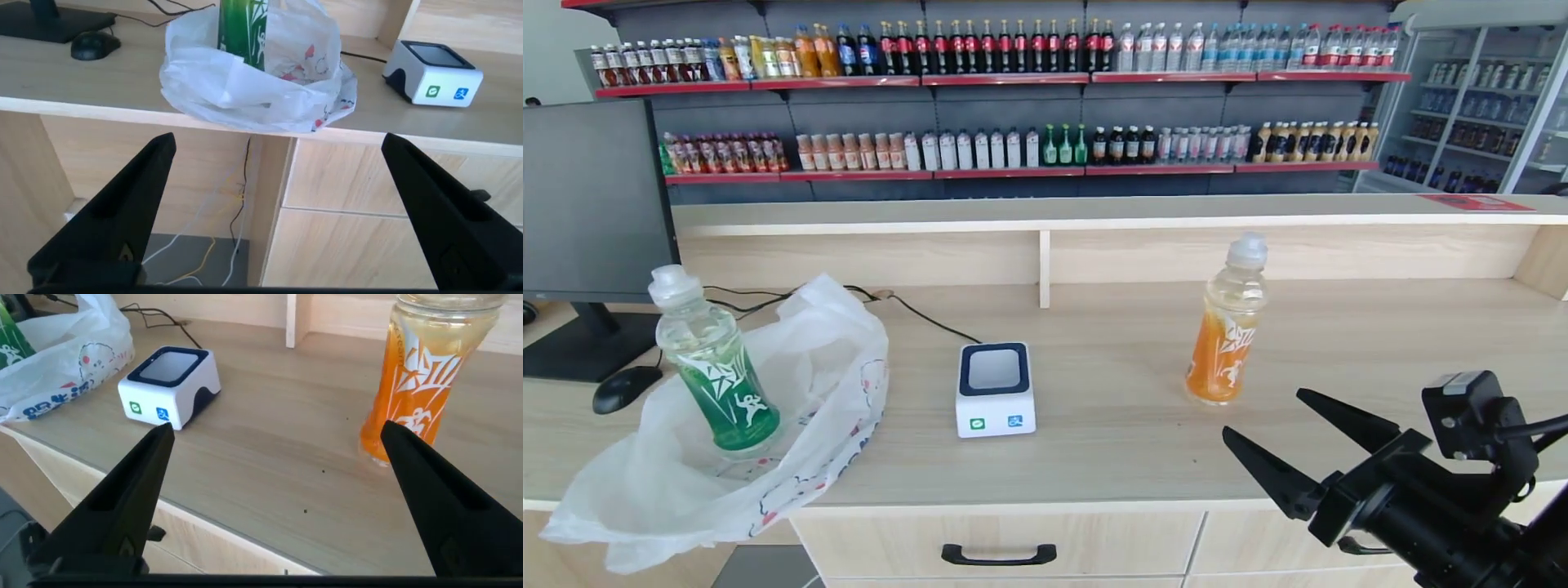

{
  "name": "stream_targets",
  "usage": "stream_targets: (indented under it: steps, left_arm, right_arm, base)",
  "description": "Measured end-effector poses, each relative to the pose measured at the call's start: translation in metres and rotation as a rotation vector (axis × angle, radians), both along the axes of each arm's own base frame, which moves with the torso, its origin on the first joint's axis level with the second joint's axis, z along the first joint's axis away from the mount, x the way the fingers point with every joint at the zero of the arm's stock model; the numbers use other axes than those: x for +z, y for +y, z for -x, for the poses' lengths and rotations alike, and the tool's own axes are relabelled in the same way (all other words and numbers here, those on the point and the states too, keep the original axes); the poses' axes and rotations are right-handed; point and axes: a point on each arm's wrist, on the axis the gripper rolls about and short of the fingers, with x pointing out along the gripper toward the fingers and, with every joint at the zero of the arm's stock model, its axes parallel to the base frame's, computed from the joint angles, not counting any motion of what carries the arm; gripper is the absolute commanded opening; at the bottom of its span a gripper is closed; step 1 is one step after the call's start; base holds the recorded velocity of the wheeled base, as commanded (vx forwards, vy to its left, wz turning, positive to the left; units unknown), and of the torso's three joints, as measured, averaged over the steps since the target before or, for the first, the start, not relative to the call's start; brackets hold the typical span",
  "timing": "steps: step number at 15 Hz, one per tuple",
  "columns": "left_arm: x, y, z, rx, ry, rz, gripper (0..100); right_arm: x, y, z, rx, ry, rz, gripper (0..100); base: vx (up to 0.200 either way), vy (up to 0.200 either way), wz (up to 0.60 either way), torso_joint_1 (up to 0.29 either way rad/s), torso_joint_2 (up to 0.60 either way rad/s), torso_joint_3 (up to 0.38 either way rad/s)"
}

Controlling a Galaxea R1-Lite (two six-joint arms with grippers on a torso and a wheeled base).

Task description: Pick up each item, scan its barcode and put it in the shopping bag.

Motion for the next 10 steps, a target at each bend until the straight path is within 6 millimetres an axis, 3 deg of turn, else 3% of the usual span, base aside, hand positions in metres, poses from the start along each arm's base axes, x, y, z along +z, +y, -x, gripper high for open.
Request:
stream_targets:
  steps: [3,10]
  left_arm:
    - [0.0,0.0,0.0,0.0,0.0,0.0,100]
    - [-0.0001,0.0,0.0,0.0,0.001,-0.005,100]
  right_arm:
    - [-0.0013,-0.001,0.0015,0.0,0.007,0.004,100]
    - [-0.004,-0.0006,-0.0017,-0.008,0.018,0.012,100]
  base:
    - [0.0,-0.2,0.0,0.001,0.0,0.002]
    - [0.0,0.0,0.0,0.0,0.0,0.0]
